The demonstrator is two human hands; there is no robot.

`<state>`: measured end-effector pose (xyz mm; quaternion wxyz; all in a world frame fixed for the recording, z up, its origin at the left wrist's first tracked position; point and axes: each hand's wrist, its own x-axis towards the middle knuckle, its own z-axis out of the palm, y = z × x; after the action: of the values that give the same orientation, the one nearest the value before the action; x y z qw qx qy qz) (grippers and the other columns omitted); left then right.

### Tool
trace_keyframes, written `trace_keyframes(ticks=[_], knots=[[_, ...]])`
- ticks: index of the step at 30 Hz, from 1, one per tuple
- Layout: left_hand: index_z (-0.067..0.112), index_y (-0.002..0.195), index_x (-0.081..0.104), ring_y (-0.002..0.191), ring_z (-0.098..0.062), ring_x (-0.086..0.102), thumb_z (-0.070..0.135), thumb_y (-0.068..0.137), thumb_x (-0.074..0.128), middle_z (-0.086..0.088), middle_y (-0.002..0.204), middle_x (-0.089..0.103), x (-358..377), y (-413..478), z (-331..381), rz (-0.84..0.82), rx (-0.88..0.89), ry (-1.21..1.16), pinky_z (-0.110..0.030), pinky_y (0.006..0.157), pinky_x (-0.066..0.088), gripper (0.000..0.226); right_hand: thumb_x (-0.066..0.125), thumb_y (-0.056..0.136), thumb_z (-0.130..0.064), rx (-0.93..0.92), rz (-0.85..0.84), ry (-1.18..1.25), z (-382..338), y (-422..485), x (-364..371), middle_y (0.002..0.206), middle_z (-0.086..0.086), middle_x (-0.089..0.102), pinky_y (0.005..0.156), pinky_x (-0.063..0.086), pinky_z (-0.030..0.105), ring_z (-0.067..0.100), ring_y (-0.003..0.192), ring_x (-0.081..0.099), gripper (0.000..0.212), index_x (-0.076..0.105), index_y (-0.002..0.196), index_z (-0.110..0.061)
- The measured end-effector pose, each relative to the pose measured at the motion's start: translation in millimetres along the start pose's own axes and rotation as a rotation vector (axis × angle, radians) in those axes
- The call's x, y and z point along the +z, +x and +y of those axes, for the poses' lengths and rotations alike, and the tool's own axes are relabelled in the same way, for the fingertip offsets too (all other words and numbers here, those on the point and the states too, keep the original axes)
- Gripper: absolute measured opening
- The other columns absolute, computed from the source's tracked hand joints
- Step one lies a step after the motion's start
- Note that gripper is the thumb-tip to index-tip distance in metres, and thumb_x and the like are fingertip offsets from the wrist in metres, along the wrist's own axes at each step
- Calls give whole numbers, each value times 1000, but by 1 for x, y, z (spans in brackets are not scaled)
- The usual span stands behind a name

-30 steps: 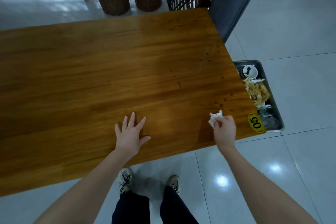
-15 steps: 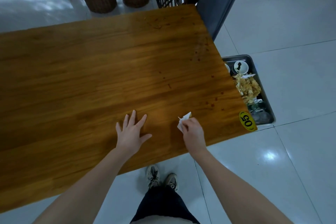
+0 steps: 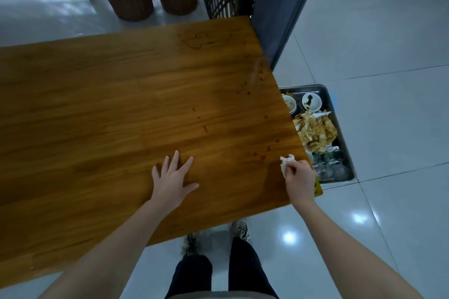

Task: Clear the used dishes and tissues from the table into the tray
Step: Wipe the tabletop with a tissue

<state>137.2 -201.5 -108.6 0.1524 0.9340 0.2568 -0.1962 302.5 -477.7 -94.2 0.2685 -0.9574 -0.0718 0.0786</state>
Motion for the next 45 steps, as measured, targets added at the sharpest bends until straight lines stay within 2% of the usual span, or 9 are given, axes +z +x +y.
trace_keyframes(ticks=[6, 8, 13, 19, 24, 29, 34, 41, 45], knots=[[44, 149, 9, 147, -30, 2, 63, 87, 48, -3, 161, 0, 4, 5, 22, -11, -95, -3, -58, 113, 5, 76, 49, 95, -6, -67, -70, 79, -27, 0, 22, 82, 0, 52, 59, 32, 20, 20, 78, 53, 20, 66, 86, -6], [44, 149, 11, 147, -29, 3, 60, 90, 45, -3, 161, 2, 4, 7, 25, 5, -122, -5, -59, 113, 6, 70, 49, 95, -6, -194, -170, 62, -39, -1, 33, 90, 1, 58, 66, 36, 16, 16, 85, 54, 19, 68, 96, -7], [47, 148, 5, 147, -28, 3, 59, 93, 37, -2, 161, -1, 0, 6, 29, -34, -153, 40, -60, 113, 4, 65, 48, 95, -3, -406, -361, 41, -43, 10, 38, 106, 4, 59, 83, 45, 23, 16, 99, 53, 26, 65, 113, -8], [43, 149, 3, 147, -29, 1, 46, 100, 30, -4, 161, -4, -7, 4, 36, -65, -156, 81, -60, 113, 4, 56, 49, 95, -5, -166, -166, 63, 0, 78, -2, 88, 3, 53, 67, 42, 28, 21, 81, 54, 20, 67, 88, -1], [42, 149, 9, 147, -30, 5, 41, 102, 27, -4, 161, 0, -16, 9, 38, -117, -178, 66, -62, 112, 2, 50, 46, 91, 7, -208, -133, -21, -1, 79, 4, 91, 10, 57, 68, 33, 25, 20, 82, 48, 21, 67, 96, 3], [40, 149, 15, 146, -33, 11, 42, 102, 27, -7, 160, 5, -20, 15, 39, -145, -186, 75, -62, 112, 4, 48, 47, 91, 3, -469, -265, -4, -36, 39, 32, 93, 9, 61, 67, 42, 24, 19, 84, 53, 21, 67, 97, -1], [43, 149, 6, 146, -27, 13, 46, 100, 28, -2, 160, 7, -17, 5, 30, -47, -140, 65, -55, 114, 11, 54, 58, 86, 4, -699, -385, -104, -31, 44, 30, 102, 8, 63, 73, 45, 21, 19, 90, 55, 20, 66, 103, -4], [39, 150, 4, 147, -27, 7, 46, 99, 32, -3, 161, 0, -33, 10, 7, 16, -190, 42, -52, 115, 14, 58, 51, 89, 7, -362, -200, -47, -27, 82, 23, 90, 5, 58, 74, 41, 23, 20, 88, 53, 20, 68, 97, -1], [41, 150, 4, 147, -30, 4, 48, 99, 32, -3, 161, -3, -42, 24, 1, 24, -174, 36, -54, 115, 11, 58, 49, 93, -1, -451, -251, 9, -60, 59, 47, 92, 4, 58, 74, 46, 26, 17, 86, 54, 19, 68, 98, -3]])
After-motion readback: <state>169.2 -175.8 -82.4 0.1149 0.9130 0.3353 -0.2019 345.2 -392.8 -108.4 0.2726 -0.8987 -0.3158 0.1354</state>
